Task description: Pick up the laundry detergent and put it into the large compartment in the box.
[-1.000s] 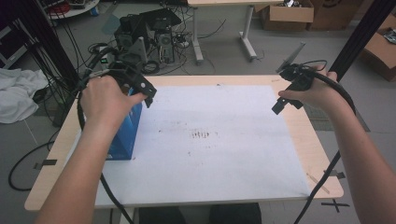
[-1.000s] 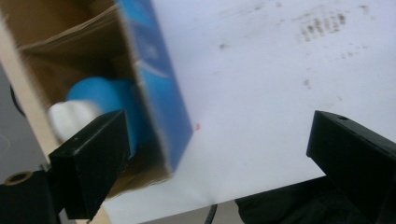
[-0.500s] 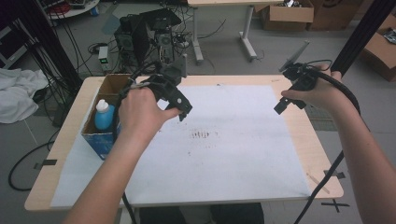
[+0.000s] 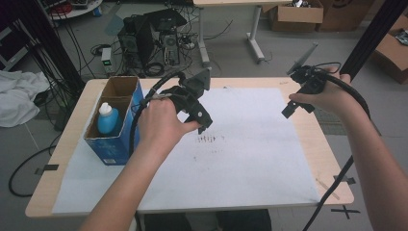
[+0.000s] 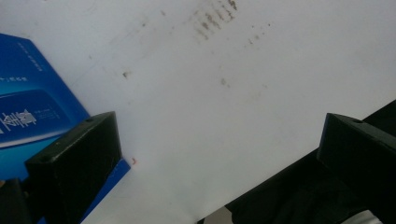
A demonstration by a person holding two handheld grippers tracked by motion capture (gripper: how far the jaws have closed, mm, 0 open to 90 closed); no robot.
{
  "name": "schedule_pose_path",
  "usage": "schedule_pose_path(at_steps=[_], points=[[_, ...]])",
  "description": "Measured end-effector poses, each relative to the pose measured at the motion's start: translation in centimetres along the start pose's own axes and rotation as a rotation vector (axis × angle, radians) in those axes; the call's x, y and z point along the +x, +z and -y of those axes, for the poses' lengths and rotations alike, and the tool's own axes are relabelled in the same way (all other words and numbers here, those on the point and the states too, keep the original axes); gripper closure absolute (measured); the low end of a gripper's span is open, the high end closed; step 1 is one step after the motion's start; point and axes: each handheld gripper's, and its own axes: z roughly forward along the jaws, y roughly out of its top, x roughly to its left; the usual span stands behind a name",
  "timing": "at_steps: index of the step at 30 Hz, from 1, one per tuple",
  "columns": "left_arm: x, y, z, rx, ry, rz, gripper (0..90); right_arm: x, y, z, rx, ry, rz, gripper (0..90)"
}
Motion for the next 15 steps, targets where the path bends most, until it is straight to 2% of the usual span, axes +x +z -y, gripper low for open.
schedule_pose_path(at_steps=[15], points=[[-0.13, 0.25, 0.16, -0.003, 0.002, 0.012, 0.3, 0.23, -0.11, -0.09, 0.001, -0.003, 0.001, 20.2]])
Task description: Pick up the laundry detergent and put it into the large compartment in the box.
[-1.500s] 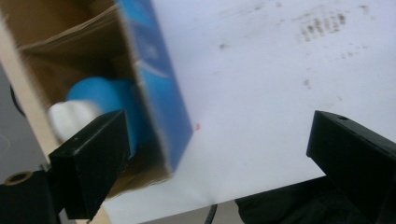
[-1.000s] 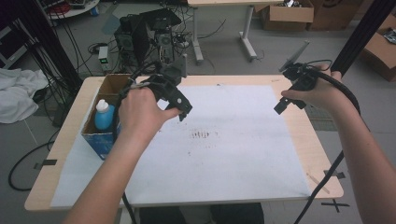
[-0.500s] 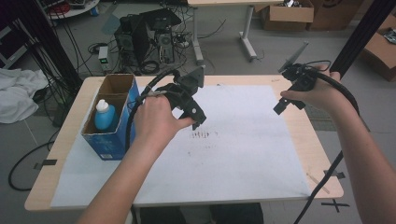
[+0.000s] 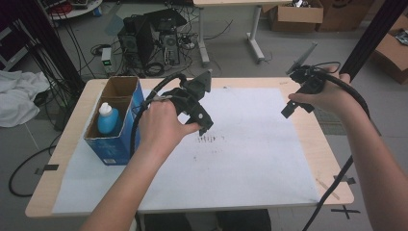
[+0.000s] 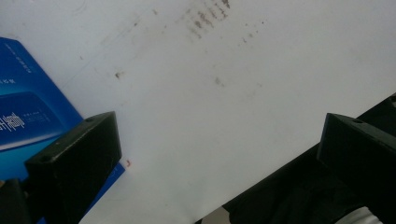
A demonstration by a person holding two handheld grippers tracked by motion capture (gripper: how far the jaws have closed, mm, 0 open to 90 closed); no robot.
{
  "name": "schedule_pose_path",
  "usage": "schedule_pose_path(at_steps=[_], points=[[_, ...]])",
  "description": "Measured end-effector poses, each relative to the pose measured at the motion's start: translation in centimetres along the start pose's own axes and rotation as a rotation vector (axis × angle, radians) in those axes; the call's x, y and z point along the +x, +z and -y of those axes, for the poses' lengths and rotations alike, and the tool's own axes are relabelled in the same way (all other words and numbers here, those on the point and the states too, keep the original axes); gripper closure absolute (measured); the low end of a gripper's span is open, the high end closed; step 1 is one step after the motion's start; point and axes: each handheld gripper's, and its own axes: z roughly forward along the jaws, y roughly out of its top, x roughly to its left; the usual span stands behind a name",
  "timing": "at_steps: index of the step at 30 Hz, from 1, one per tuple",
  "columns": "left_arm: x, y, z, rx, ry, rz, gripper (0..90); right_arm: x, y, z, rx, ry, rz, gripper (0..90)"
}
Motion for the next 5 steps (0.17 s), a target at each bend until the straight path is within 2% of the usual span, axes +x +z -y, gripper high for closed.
schedule_pose_path(at_steps=[5], points=[[0.04, 0.03, 0.07, -0.003, 0.005, 0.002, 0.3, 0.10, 0.11, 0.05, 0.003, -0.008, 0.000, 20.2]])
